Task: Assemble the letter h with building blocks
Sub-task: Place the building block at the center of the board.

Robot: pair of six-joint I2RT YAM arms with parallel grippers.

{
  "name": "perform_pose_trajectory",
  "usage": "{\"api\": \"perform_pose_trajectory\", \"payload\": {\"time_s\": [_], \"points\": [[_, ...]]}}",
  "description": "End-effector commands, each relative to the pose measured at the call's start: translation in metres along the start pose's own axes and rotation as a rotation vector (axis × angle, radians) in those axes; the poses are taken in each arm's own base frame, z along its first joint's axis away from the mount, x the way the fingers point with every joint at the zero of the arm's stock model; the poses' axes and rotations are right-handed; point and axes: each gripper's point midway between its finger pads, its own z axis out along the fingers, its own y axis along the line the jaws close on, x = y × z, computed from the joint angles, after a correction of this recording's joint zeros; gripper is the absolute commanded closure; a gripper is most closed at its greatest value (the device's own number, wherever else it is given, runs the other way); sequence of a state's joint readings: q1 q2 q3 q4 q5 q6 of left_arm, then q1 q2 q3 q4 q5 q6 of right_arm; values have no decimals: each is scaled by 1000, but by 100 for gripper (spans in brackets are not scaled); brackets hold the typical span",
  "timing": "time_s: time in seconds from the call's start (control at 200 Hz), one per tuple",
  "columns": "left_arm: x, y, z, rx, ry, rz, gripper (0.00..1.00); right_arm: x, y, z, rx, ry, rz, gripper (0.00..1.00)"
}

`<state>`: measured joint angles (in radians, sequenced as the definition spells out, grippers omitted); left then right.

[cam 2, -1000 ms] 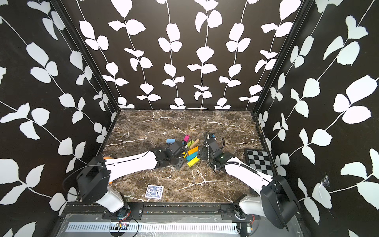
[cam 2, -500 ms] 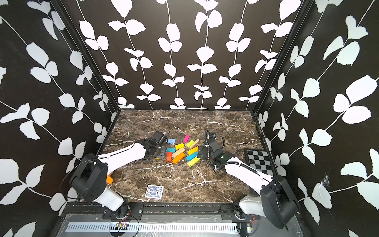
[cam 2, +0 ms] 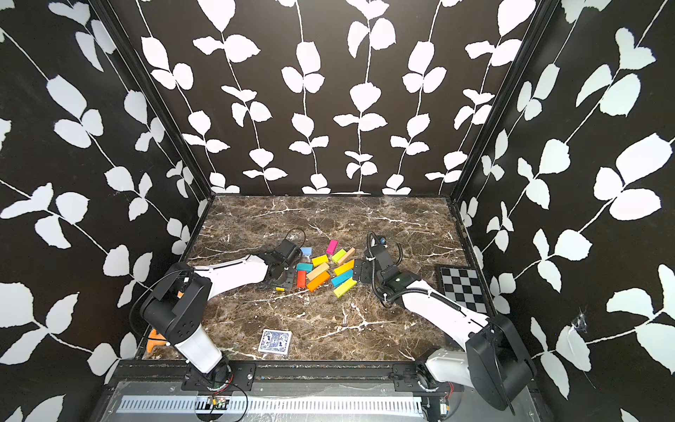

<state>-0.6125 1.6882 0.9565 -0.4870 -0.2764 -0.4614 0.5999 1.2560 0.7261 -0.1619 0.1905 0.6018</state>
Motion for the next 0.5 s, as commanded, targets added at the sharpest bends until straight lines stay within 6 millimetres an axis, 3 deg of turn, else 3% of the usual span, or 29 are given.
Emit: {"api": "perform_pose_trajectory", "payload": {"time_s": [0.0,0.12,0.19,0.33,0.405,0.495], "points": [[-4,6,3,-32,-5,-41,100,-8,-1,-3,5,-27,18,1],[-3,9,7,-45,9,-62,100,-8,-2,-3,7,-27,19,1],[-2,9,8,-46,13,-67,94,-7,-3,-3,11,-23,17,1],[0,8,11,-40,21,-73,90,-5,-2,-2,6,-12,9,1],[1,7,12,-36,24,-75,82,-3,-2,-1,8,1,2,1],[0,6,11,-27,17,-77,63,-2,-1,0,6,11,-3,1]]}}
